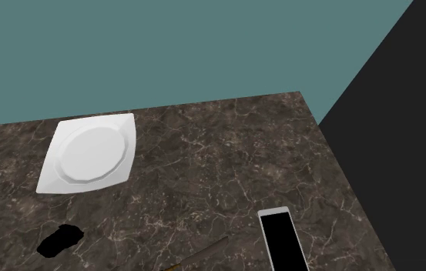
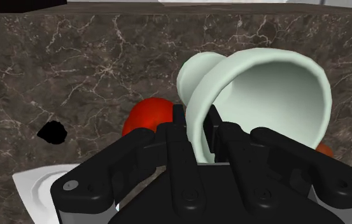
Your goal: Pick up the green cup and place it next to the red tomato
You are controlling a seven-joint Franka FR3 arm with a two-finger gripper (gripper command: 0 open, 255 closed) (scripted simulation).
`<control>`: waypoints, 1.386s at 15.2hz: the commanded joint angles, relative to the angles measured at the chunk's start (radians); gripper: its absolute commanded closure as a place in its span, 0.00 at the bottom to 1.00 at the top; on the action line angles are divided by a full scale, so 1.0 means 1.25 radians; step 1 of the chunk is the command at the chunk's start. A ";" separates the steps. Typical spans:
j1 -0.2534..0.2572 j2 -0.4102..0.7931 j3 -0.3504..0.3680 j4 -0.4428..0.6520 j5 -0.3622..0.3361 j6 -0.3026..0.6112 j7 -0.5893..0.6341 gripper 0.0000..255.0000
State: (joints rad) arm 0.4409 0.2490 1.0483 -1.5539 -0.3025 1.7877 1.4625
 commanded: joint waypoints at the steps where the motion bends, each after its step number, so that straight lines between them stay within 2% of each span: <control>1: -0.005 -0.003 0.000 -0.025 0.001 0.024 0.002 1.00; 11: -0.017 0.001 -0.006 -0.130 -0.010 0.129 0.018 1.00; 21: -0.008 0.030 -0.025 -0.211 -0.048 0.223 0.049 1.00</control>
State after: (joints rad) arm 0.4237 0.2771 1.0221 -1.8143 -0.3525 2.0570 1.5157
